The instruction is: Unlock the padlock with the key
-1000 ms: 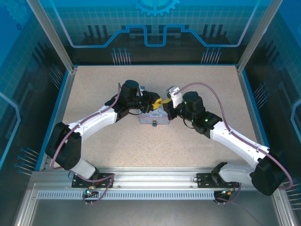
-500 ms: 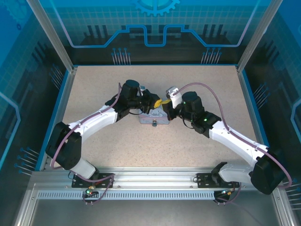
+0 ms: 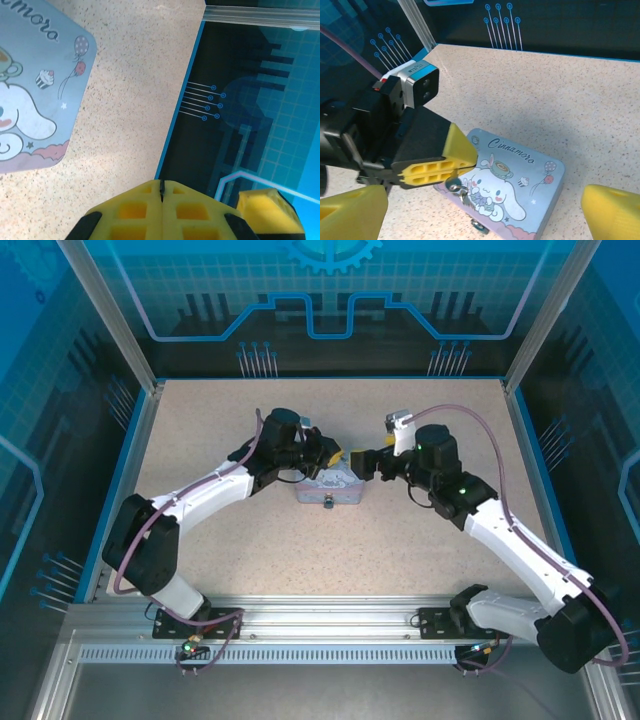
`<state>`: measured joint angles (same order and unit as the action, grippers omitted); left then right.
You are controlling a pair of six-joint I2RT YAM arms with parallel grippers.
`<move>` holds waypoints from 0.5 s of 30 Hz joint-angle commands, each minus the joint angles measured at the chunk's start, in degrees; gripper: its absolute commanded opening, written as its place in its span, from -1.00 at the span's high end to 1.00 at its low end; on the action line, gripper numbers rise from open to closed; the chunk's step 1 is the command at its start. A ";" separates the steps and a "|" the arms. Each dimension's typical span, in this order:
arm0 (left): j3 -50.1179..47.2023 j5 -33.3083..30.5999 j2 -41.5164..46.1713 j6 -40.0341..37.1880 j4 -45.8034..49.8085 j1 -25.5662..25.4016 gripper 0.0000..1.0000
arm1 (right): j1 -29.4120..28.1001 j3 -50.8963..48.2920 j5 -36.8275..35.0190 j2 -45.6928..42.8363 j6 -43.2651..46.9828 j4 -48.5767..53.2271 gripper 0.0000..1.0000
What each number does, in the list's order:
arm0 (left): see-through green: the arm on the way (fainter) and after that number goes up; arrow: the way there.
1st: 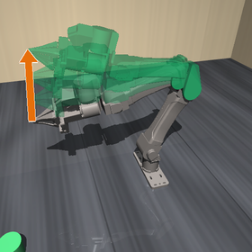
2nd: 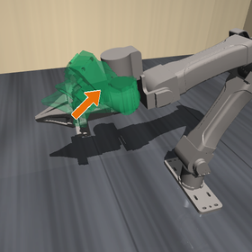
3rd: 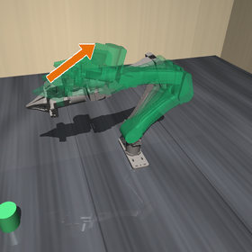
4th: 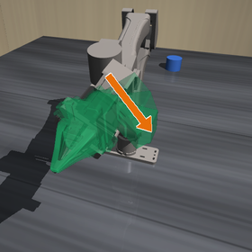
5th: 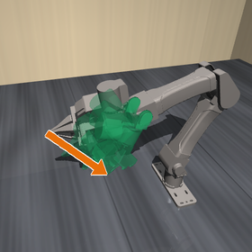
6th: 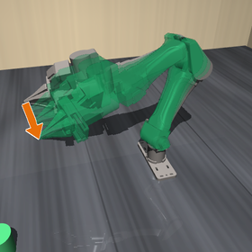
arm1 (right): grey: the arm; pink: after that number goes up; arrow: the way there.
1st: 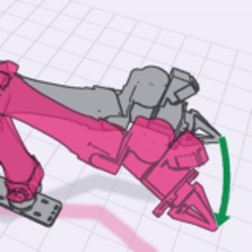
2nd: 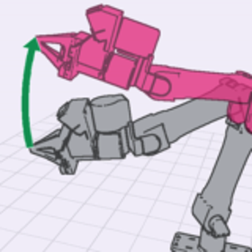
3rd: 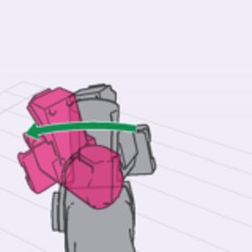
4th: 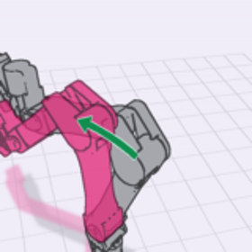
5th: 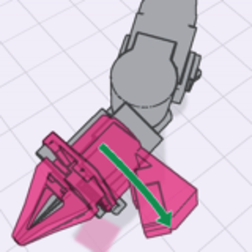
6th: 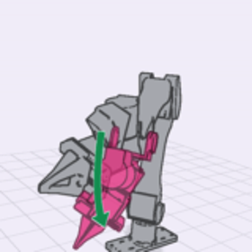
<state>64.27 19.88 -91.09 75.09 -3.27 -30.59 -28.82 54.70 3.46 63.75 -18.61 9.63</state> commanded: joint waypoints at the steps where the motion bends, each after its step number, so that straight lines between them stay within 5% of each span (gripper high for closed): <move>1: 2.17 -3.20 0.10 -8.65 -1.67 0.28 1.00 | 1.80 4.31 2.70 -0.02 -5.45 7.16 -1.00; 10: 0.54 -7.73 2.29 -19.96 -8.72 0.71 1.00 | 8.12 2.83 12.47 5.26 -29.61 -1.94 -1.00; 15: -1.12 -12.41 3.86 -23.03 -11.85 0.68 1.00 | 9.85 -2.27 20.40 11.37 -45.12 -22.76 -1.00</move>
<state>64.29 11.94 -90.13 56.88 -10.61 -30.15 -19.73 55.37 17.04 72.40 -50.41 1.41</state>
